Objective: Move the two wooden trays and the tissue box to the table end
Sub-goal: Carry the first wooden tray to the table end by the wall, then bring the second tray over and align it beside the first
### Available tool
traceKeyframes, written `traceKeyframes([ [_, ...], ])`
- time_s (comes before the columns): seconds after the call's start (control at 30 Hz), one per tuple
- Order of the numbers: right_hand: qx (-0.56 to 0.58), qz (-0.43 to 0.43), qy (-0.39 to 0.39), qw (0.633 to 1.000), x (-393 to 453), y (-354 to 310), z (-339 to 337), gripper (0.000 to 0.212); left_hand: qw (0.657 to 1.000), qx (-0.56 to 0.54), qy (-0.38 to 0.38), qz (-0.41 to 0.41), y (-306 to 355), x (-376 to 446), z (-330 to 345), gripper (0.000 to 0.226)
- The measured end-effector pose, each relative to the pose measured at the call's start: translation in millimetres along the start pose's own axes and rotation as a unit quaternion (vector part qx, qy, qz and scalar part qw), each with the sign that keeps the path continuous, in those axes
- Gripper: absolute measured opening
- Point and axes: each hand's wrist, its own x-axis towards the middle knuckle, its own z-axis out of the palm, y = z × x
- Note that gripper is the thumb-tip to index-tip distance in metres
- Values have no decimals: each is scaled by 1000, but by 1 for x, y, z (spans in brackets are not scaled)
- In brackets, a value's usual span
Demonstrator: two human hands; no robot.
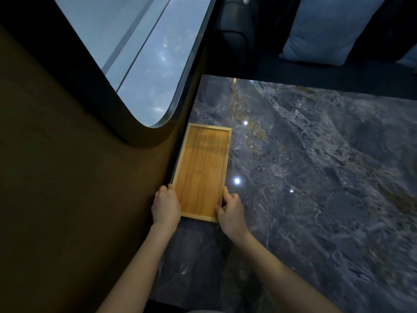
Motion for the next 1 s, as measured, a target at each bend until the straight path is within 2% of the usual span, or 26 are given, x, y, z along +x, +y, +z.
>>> traceKeyframes([
  [0.2,-24,-14,-23,999,3,2,-2,49,1000,21,3,6,2,-3,-4,40],
  [0.37,-12,-27,-89,996,11,3,-17,29,997,77,-23,5,11,-4,-10,27],
  [0.47,-94,-32,-154,983,9,0,-39,21,993,109,-32,22,19,-1,-18,27],
  [0.57,-208,-104,-193,953,0,2,-64,22,988,136,-8,75,36,-2,-25,24],
  [0.67,-286,-124,-177,934,-10,7,-93,23,975,178,-6,137,65,-7,-29,26],
  [0.8,-339,-121,-117,926,-23,28,-144,27,960,214,0,181,119,-17,-27,34],
  [1.0,-366,-91,-11,926,-52,96,-243,23,947,175,-4,270,218,-49,-6,37],
])
